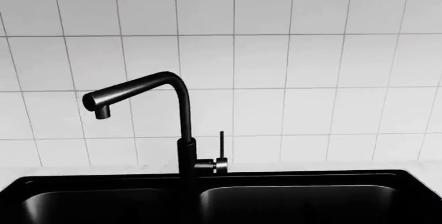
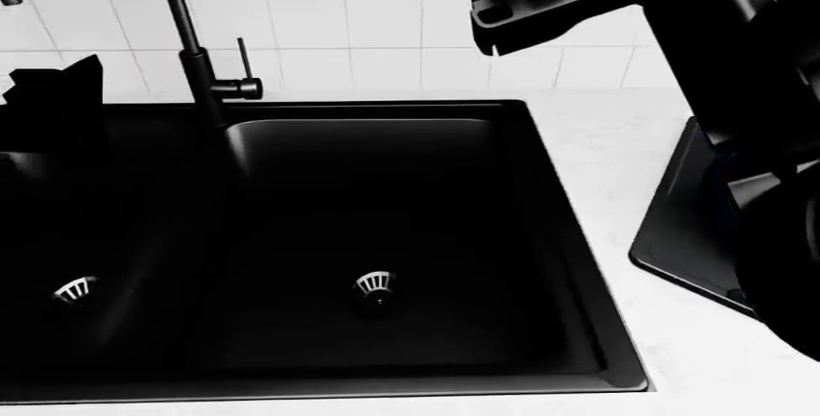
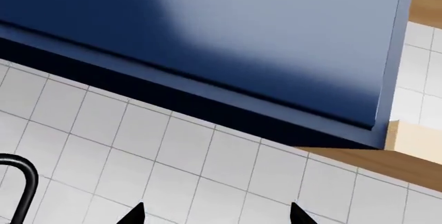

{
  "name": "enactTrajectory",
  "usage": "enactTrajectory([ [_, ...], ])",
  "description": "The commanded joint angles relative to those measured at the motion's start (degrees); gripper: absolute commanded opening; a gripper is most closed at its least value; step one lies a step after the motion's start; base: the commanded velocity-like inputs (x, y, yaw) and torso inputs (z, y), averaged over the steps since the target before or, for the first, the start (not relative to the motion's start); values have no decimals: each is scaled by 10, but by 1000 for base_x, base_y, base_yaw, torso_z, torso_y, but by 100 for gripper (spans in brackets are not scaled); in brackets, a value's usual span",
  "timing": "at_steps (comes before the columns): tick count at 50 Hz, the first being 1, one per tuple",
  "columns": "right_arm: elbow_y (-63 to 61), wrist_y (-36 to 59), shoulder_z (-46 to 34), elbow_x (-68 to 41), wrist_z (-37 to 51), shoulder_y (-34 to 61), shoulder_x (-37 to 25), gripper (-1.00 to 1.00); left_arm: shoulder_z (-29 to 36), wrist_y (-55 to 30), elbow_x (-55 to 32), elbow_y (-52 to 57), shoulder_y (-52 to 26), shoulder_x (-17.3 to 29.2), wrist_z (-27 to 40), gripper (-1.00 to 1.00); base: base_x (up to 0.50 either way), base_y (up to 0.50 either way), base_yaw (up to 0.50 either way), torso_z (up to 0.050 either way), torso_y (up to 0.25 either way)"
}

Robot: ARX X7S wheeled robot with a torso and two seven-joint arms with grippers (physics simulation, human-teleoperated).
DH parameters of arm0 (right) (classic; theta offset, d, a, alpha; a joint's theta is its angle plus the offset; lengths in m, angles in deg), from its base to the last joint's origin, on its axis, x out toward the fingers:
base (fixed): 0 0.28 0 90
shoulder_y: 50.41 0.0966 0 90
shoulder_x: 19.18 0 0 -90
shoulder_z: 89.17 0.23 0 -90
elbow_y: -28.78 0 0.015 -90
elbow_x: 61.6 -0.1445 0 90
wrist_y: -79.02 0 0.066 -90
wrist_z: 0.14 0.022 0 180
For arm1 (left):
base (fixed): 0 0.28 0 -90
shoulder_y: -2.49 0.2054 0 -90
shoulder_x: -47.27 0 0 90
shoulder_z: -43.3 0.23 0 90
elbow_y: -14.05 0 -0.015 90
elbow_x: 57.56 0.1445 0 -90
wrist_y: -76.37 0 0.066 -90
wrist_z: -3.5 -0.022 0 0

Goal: Pick the kettle from the counter and place it on the tray. Then pick the mug from the cabinet and place it on the tray. Then close the cabinet doors.

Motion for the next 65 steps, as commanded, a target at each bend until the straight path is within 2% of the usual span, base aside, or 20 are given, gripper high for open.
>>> enactTrajectory([
  [1,-4,-8,4,5,2,-13,-9,100,-1,-1,2,2,0,0,-1,100,10,500,0,0,0],
  [36,-2,-14,8,6,2,-24,-10,100,-12,1,5,1,13,4,-8,100,10,490,0,0,0],
  [65,-8,-26,12,16,-3,-46,-20,100,-8,-7,4,4,6,-2,-4,100,5,253,0,0,0],
])
